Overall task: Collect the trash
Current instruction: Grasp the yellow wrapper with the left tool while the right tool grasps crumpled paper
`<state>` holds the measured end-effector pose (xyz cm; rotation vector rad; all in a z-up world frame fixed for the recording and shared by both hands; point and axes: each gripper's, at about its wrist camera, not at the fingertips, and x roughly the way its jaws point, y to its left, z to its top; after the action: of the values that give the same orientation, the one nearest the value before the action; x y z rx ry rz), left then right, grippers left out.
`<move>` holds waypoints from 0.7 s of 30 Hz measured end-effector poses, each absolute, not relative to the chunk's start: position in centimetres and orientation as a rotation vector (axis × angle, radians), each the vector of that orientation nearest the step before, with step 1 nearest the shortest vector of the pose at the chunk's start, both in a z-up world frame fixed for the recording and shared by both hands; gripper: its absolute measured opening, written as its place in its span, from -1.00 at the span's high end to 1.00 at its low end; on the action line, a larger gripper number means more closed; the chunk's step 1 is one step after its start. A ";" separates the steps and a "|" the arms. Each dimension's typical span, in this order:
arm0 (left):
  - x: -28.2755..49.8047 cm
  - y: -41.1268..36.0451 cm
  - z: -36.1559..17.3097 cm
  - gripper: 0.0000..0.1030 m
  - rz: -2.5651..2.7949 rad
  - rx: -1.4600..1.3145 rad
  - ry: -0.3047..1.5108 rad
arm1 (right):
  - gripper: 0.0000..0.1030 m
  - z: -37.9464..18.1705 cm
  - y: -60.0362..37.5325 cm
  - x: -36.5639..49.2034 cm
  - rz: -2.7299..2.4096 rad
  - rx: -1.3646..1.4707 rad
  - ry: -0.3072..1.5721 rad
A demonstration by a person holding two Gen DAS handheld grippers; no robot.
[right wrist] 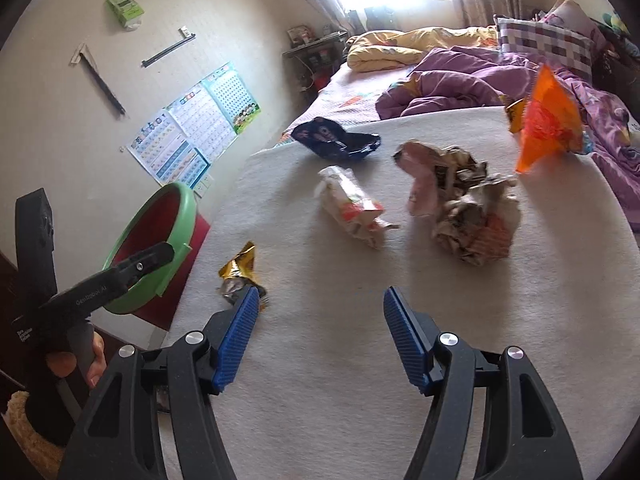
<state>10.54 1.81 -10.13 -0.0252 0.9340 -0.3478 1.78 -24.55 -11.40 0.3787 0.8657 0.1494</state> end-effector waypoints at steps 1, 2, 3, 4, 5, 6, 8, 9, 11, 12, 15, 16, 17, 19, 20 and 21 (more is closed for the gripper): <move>10.7 1.0 -10.7 -0.43 -0.348 -0.025 0.953 | -0.22 -11.4 -25.4 1.5 0.144 0.382 0.863; 11.0 0.0 -11.3 -0.43 -0.353 -0.025 0.969 | -0.22 -11.5 -26.2 1.3 0.141 0.385 0.861; 11.3 -0.7 -11.8 -0.43 -0.355 -0.017 0.978 | -0.22 -11.6 -26.9 1.0 0.138 0.389 0.861; 11.5 -1.2 -12.3 -0.43 -0.351 -0.003 0.987 | -0.22 -11.7 -27.6 0.9 0.136 0.392 0.862; 11.9 -2.0 -13.1 -0.43 -0.346 0.012 1.005 | -0.22 -11.9 -28.2 0.7 0.134 0.398 0.864; 12.2 -2.5 -13.7 -0.43 -0.342 0.015 1.029 | -0.22 -11.9 -28.7 0.6 0.134 0.401 0.865; 12.8 -3.0 -15.2 -0.34 -0.332 -0.001 1.079 | -0.22 -11.9 -29.5 0.5 0.135 0.404 0.866; 13.0 -3.1 -15.7 -0.21 -0.319 -0.005 1.092 | -0.22 -11.9 -29.8 0.4 0.137 0.404 0.865; 12.8 -3.5 -15.7 0.01 -0.290 0.033 1.066 | -0.22 -11.8 -30.3 0.3 0.139 0.398 0.863; 12.8 -3.6 -15.7 0.32 -0.290 0.039 1.064 | -0.22 -11.9 -30.6 0.3 0.139 0.395 0.863; 12.6 -3.0 -15.4 0.44 -0.278 0.001 1.066 | -0.22 -11.9 -31.5 0.7 0.139 0.396 0.859; 12.4 -2.9 -15.1 0.46 -0.275 -0.010 1.058 | -0.22 -11.8 -31.8 0.9 0.137 0.391 0.854; 11.9 -2.8 -14.6 0.47 -0.276 -0.018 1.045 | -0.22 -11.7 -32.1 1.2 0.134 0.384 0.848; 11.0 -3.0 -13.8 0.49 -0.286 -0.028 1.025 | -0.22 -11.6 -32.7 2.1 0.125 0.364 0.845; 10.3 -3.2 -13.2 0.49 -0.297 -0.033 1.012 | -0.23 -11.6 -32.9 2.5 0.120 0.356 0.845; 9.7 -3.5 -12.7 0.49 -0.309 -0.036 1.003 | -0.24 -11.6 -33.1 3.1 0.113 0.348 0.847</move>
<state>9.68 -3.51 -12.68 -0.0364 1.0031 -0.3086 3.08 -33.12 -11.64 0.3479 0.8465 0.1129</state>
